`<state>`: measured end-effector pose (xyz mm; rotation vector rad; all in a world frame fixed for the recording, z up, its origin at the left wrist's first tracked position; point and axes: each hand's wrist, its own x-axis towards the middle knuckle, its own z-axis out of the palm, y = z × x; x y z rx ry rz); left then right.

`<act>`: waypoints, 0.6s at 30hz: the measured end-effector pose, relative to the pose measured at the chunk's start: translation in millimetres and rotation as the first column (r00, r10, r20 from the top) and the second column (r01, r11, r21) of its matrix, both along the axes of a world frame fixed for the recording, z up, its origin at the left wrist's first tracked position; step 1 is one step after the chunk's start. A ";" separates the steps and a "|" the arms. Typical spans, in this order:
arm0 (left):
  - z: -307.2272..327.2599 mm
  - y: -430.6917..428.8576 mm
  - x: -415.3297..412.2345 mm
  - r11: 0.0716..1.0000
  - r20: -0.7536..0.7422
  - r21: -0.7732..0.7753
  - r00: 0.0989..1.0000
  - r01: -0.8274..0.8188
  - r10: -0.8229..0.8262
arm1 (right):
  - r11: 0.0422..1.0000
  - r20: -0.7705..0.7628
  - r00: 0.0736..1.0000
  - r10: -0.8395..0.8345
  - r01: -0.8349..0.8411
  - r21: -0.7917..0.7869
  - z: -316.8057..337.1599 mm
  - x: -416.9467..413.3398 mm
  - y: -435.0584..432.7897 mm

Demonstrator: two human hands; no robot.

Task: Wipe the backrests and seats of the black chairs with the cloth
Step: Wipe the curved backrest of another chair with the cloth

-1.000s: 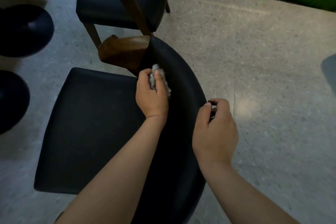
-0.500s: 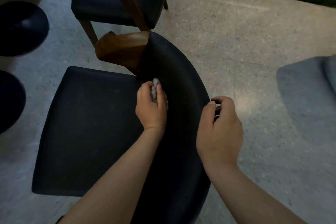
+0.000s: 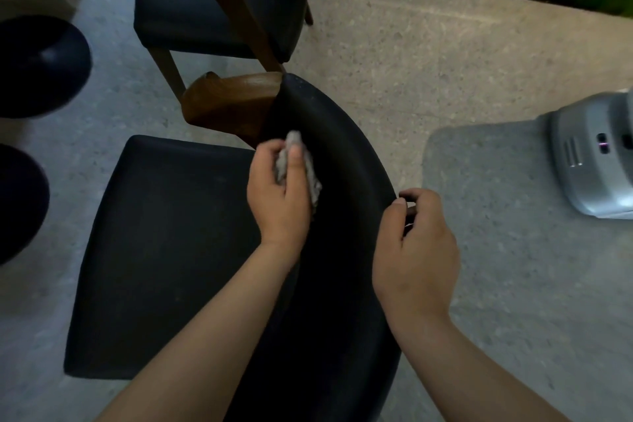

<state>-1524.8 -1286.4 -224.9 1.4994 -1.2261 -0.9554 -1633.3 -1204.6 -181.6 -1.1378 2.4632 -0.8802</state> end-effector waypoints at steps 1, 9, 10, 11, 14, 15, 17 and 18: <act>12.6 -5.2 -5.8 0.996 0.012 -0.075 0.999 0.052 -0.051 | 1.000 -0.003 1.000 -0.004 0.004 0.004 0.1 0.3 -0.4; 19.6 -31.0 -23.7 0.963 0.398 -0.195 0.913 0.184 -0.094 | 1.000 -0.016 1.000 0.001 -0.001 0.005 0.7 -0.6 0.0; 19.1 -31.6 -23.0 0.971 0.375 -0.192 0.925 0.144 -0.063 | 1.000 -0.016 1.000 -0.003 0.003 0.006 0.6 -0.5 0.3; 17.5 -32.2 -21.8 0.981 0.334 -0.173 0.942 0.090 -0.028 | 1.000 -0.016 1.000 -0.006 0.006 0.007 0.9 -0.2 0.5; 3.2 -32.3 -14.1 0.996 0.194 -0.026 0.977 -0.086 0.090 | 1.000 -0.012 1.000 -0.001 0.001 0.002 3.6 0.3 0.8; -4.9 -31.0 -9.1 0.992 0.190 0.026 0.975 -0.120 0.113 | 1.000 -0.009 1.000 0.002 -0.002 0.003 4.1 0.4 0.9; -18.3 -26.9 1.5 0.986 0.236 0.099 0.966 -0.133 0.107 | 1.000 -0.007 1.000 0.002 -0.002 0.003 3.6 0.0 0.9; -20.6 -24.1 5.1 0.986 0.247 0.111 0.964 -0.128 0.097 | 1.000 -0.007 1.000 0.002 -0.002 0.005 3.2 -0.1 1.1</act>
